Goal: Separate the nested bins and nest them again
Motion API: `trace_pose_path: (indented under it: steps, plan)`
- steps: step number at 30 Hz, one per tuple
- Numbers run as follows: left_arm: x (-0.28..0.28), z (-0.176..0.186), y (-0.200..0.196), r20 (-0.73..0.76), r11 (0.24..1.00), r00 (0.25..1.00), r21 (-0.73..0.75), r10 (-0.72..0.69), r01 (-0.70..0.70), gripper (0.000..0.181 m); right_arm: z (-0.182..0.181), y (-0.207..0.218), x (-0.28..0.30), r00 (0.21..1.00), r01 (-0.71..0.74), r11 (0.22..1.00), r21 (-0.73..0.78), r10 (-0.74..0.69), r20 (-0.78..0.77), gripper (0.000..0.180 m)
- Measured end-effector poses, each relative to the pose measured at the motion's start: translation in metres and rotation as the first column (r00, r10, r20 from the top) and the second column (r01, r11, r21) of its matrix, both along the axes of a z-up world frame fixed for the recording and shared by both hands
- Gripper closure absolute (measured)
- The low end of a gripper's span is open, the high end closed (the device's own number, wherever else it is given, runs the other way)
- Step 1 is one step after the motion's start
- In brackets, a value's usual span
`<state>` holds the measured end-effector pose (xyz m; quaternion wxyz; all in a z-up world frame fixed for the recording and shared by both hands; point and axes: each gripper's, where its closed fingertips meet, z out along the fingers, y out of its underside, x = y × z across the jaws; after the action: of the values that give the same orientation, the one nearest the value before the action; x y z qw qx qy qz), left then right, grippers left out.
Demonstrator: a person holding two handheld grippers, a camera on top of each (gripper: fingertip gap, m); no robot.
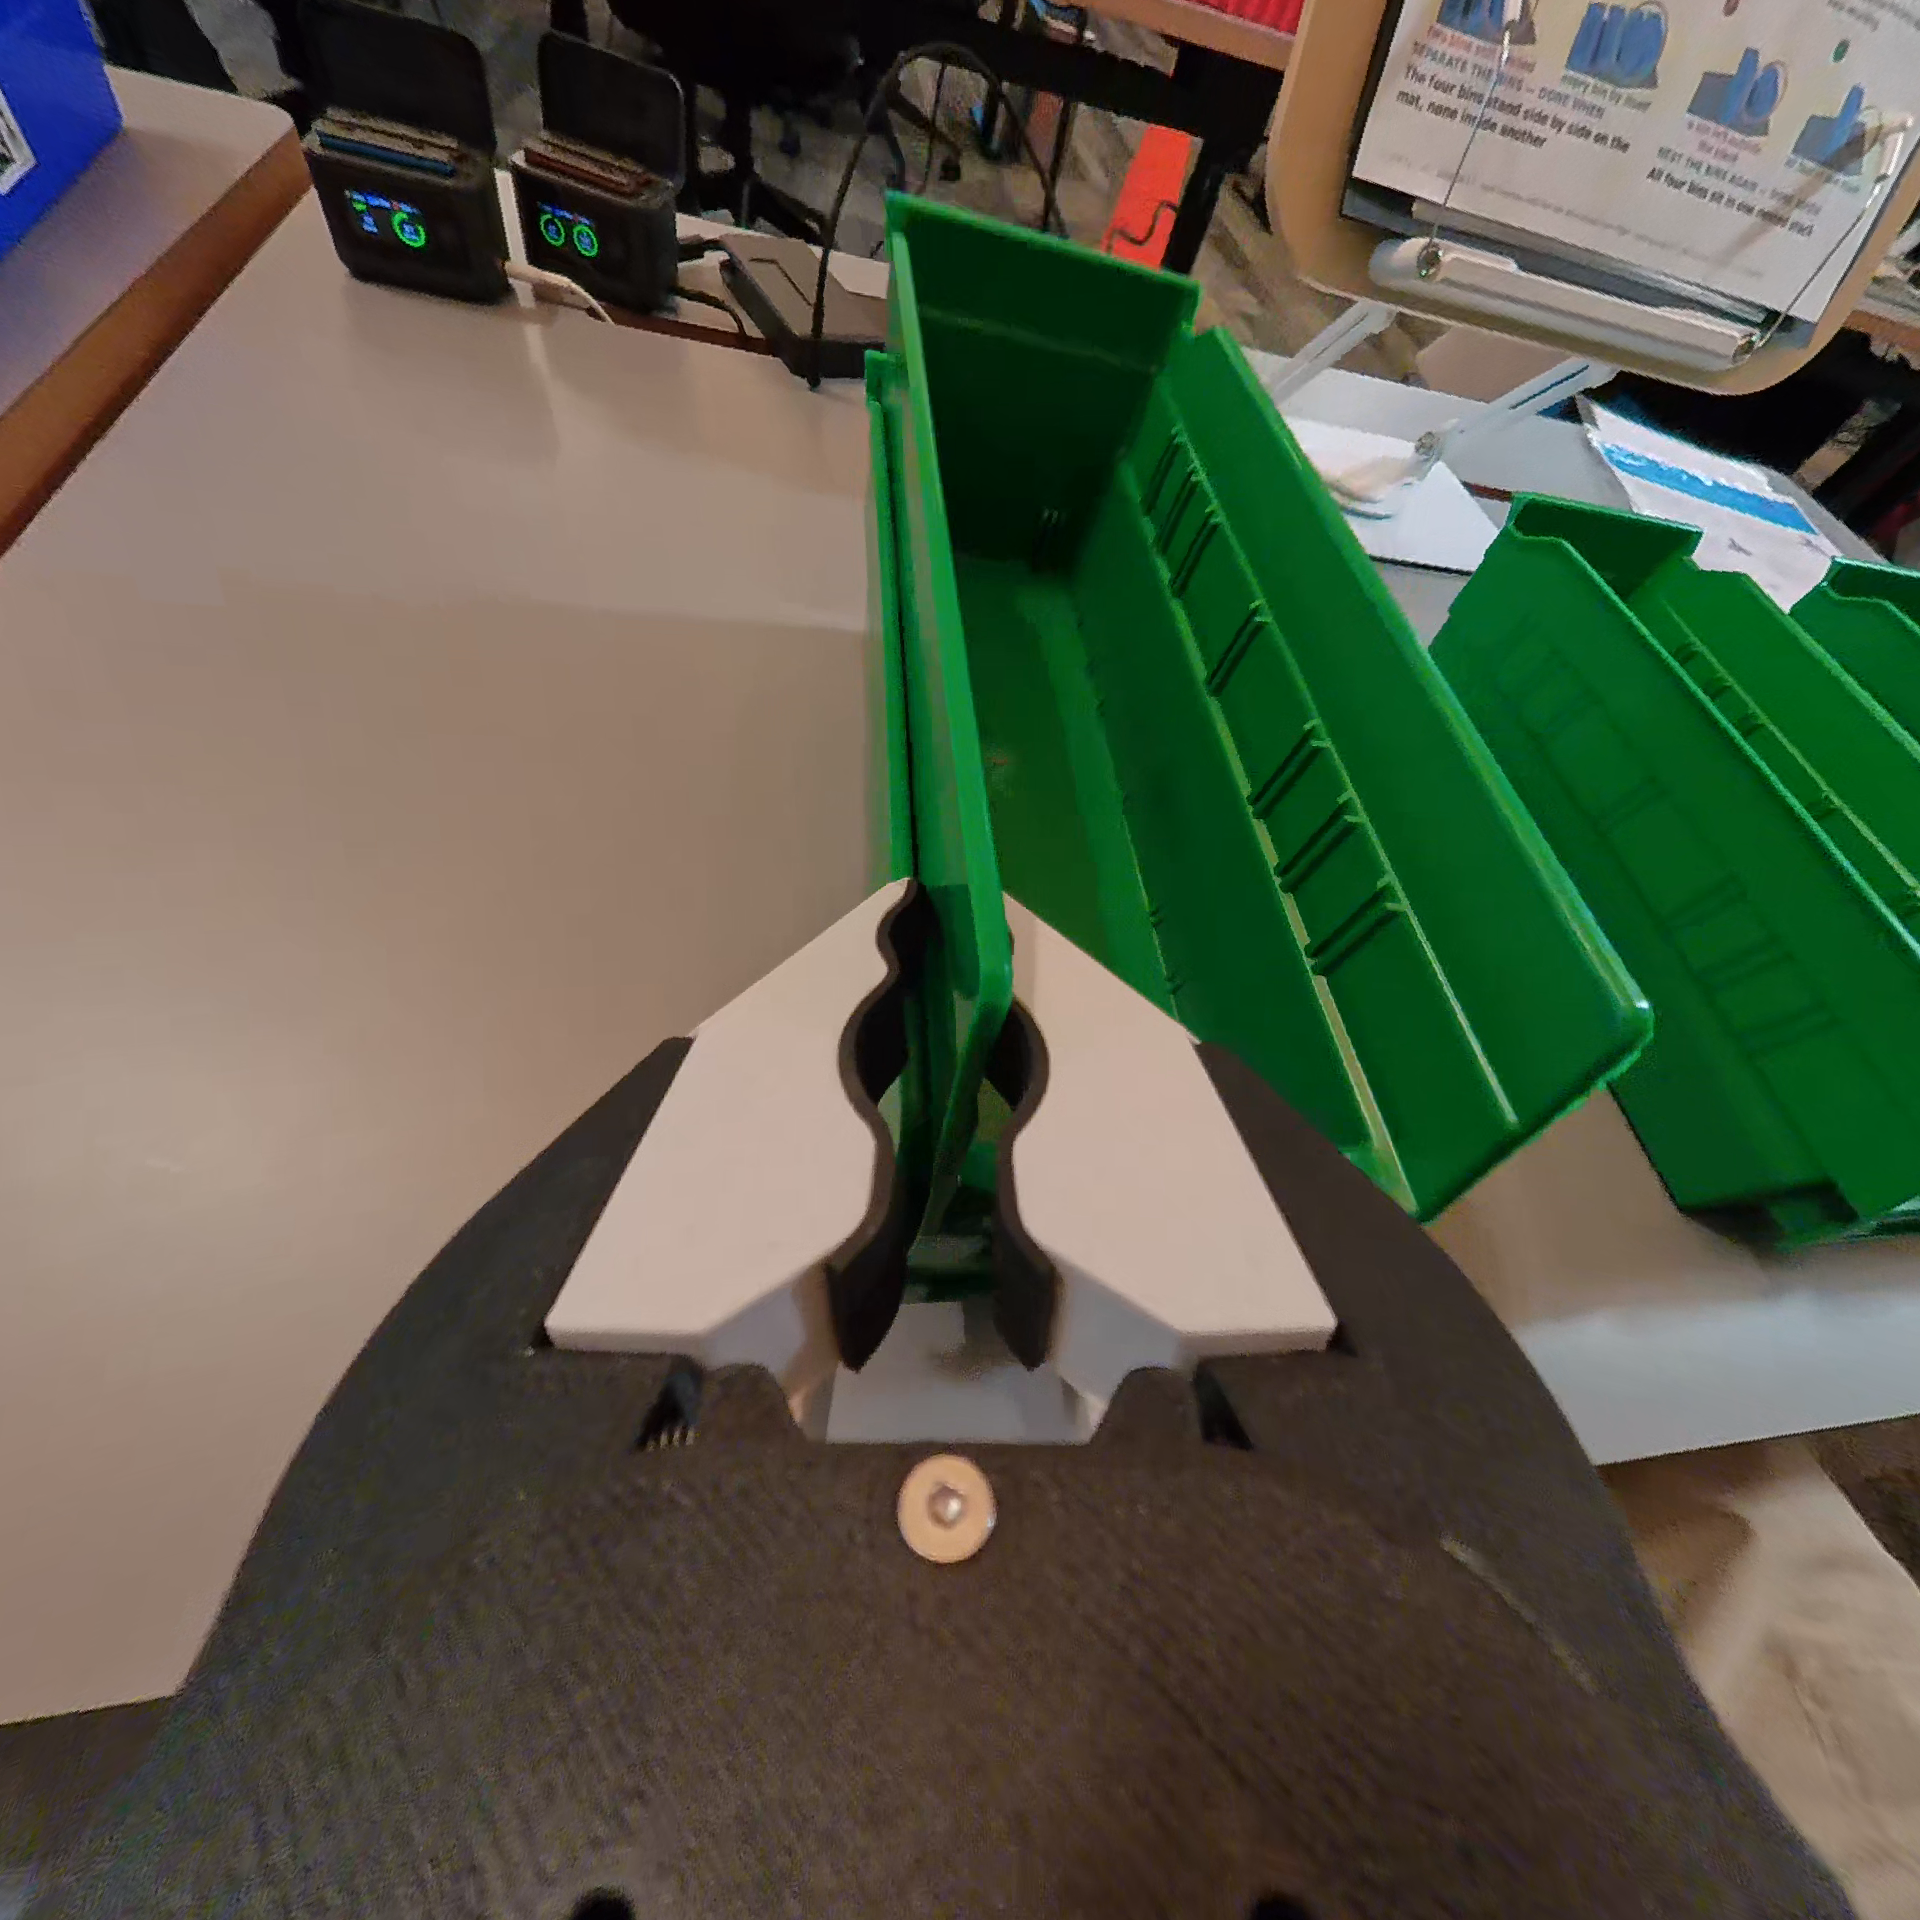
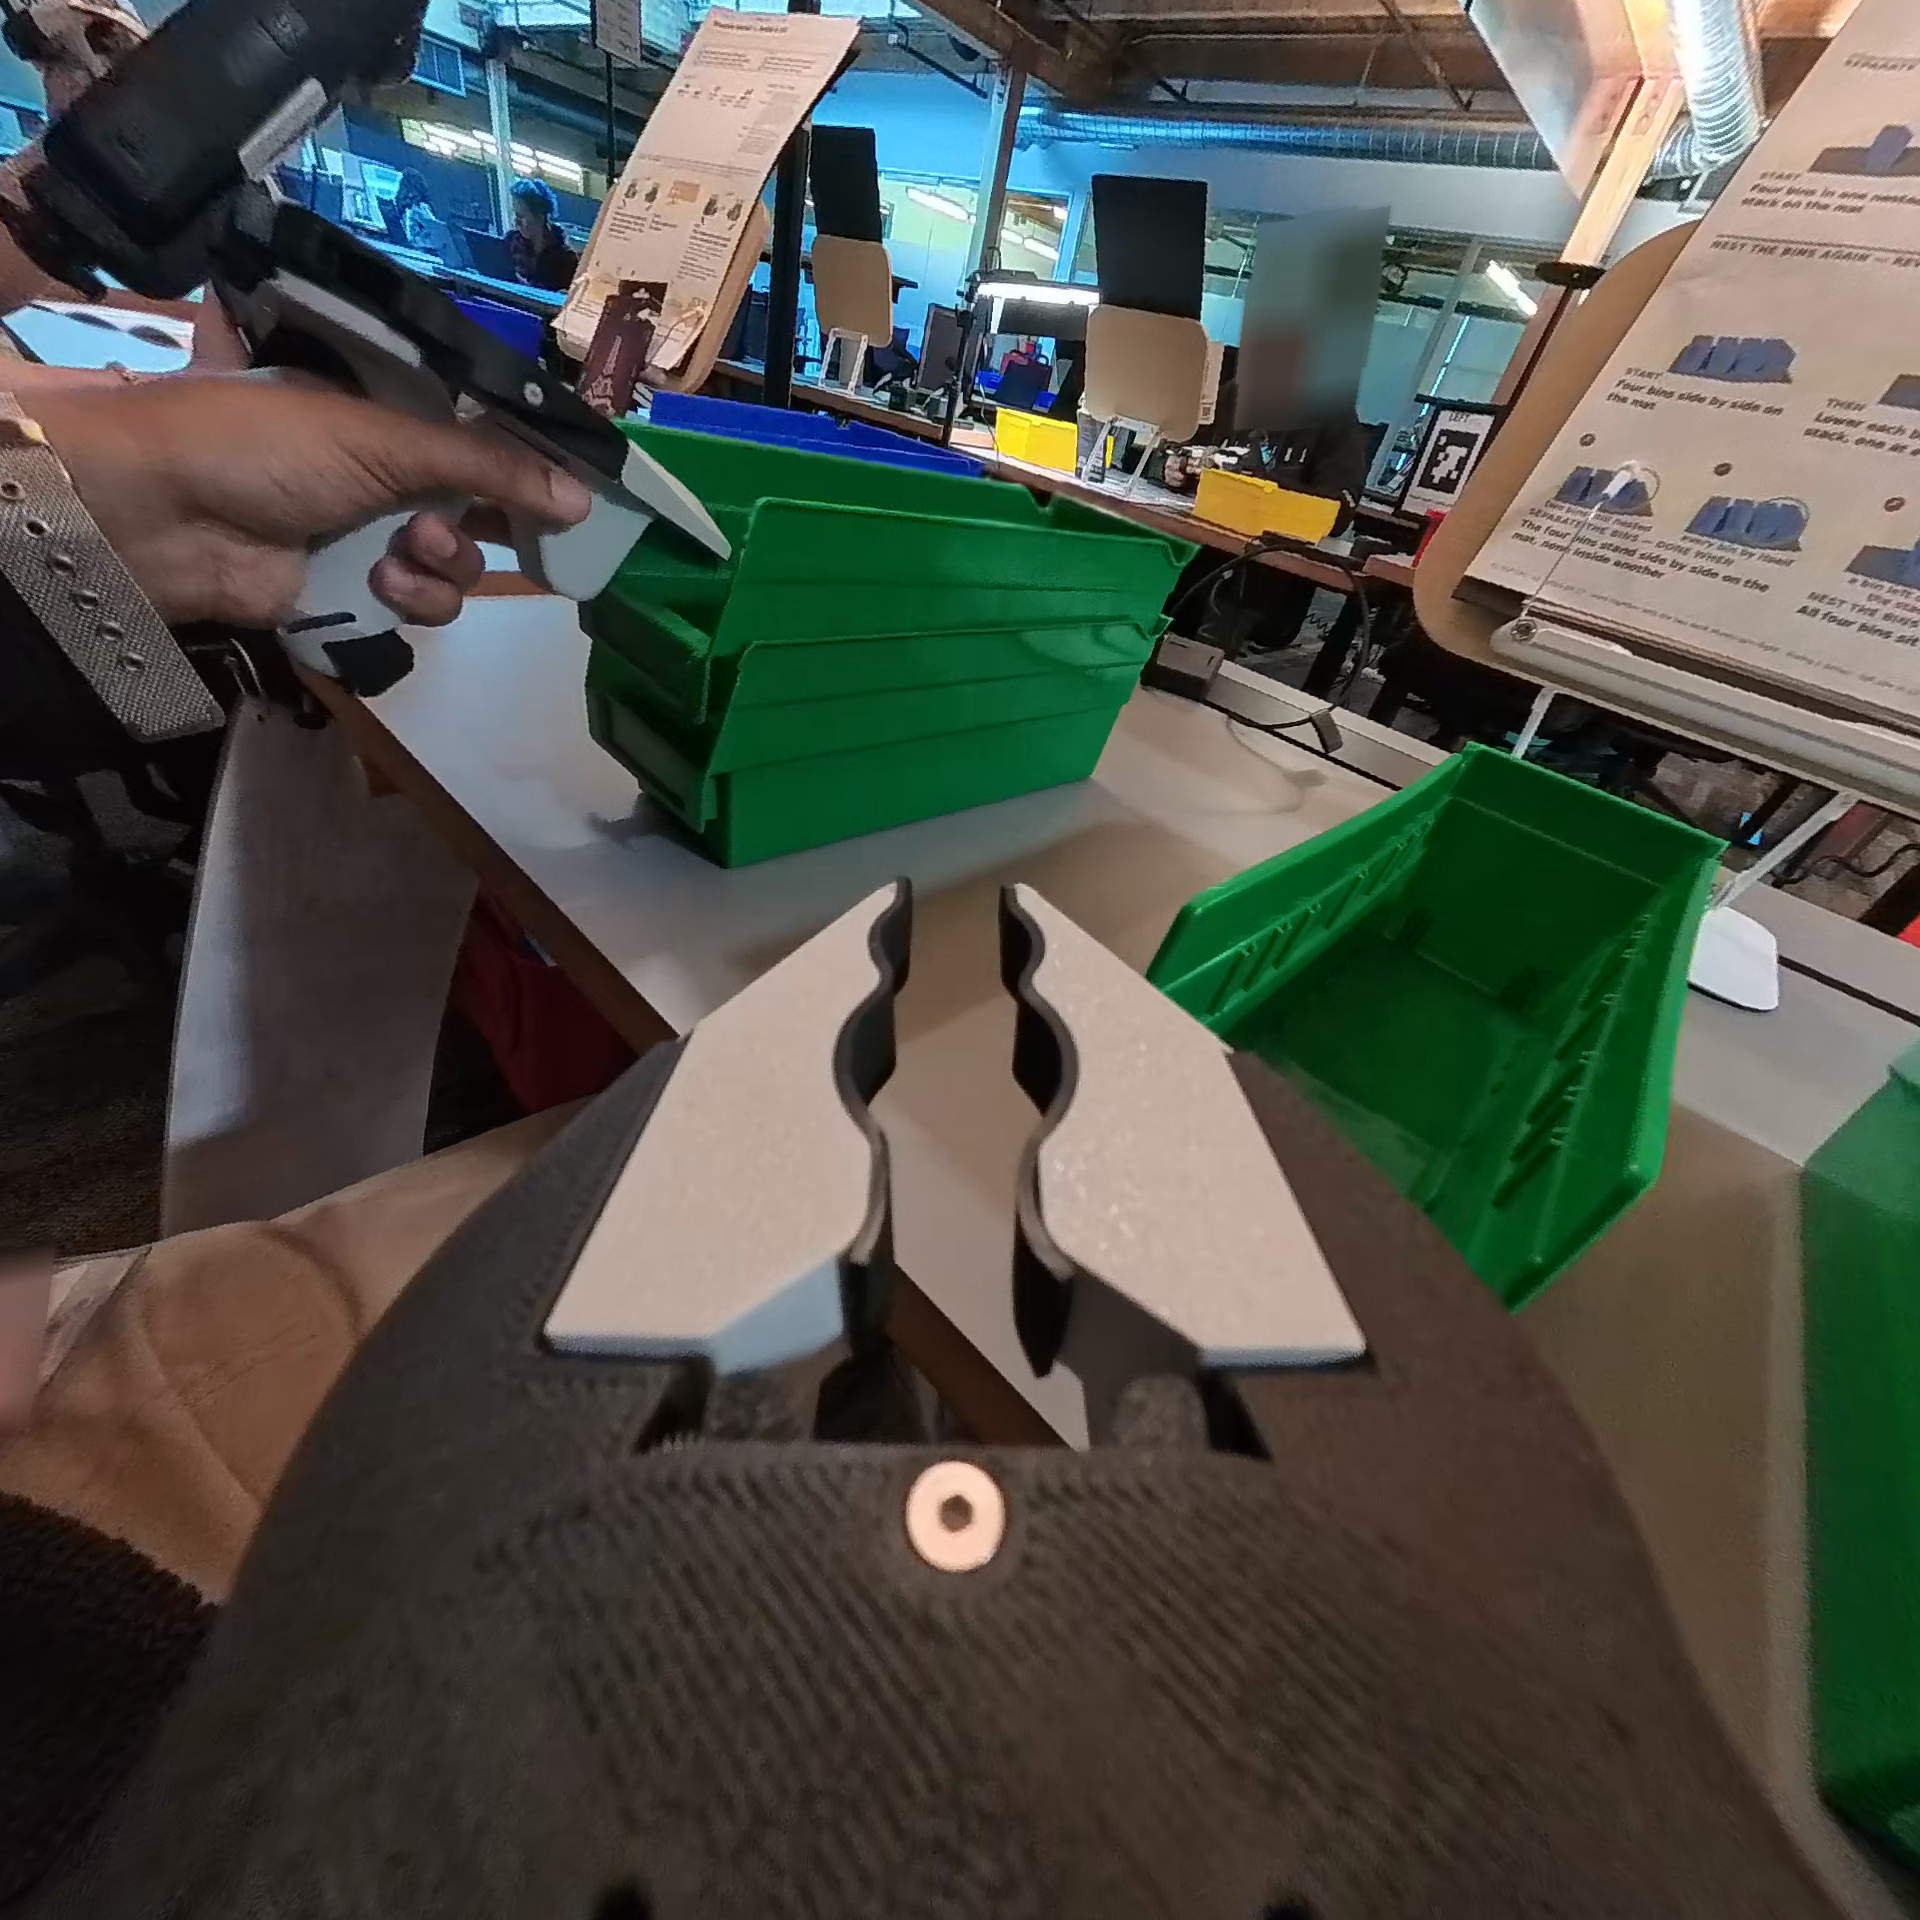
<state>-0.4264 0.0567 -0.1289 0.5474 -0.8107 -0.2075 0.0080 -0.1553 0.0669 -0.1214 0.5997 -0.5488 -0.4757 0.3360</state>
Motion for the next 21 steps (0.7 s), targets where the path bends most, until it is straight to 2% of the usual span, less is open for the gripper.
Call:
trace_pose_path:
  steps: [9, 21]
  plan:
    - [0.0, 0.0, 0.0009, -0.083, 0.999, 0.996, 0.039, 0.026, -0.022, 0.18, -0.0015, -0.0004, 0.0, 1.0, -0.002, 1.0, 0.005, 0.002, 0.011, 0.164]
    - [0.0018, -0.001, 0.0031, -0.08, 0.993, 0.995, 0.112, 0.051, -0.042, 0.181, -0.0019, 0.0002, 0.0006, 1.0, -0.002, 1.0, 0.003, 0.002, 0.015, 0.164]
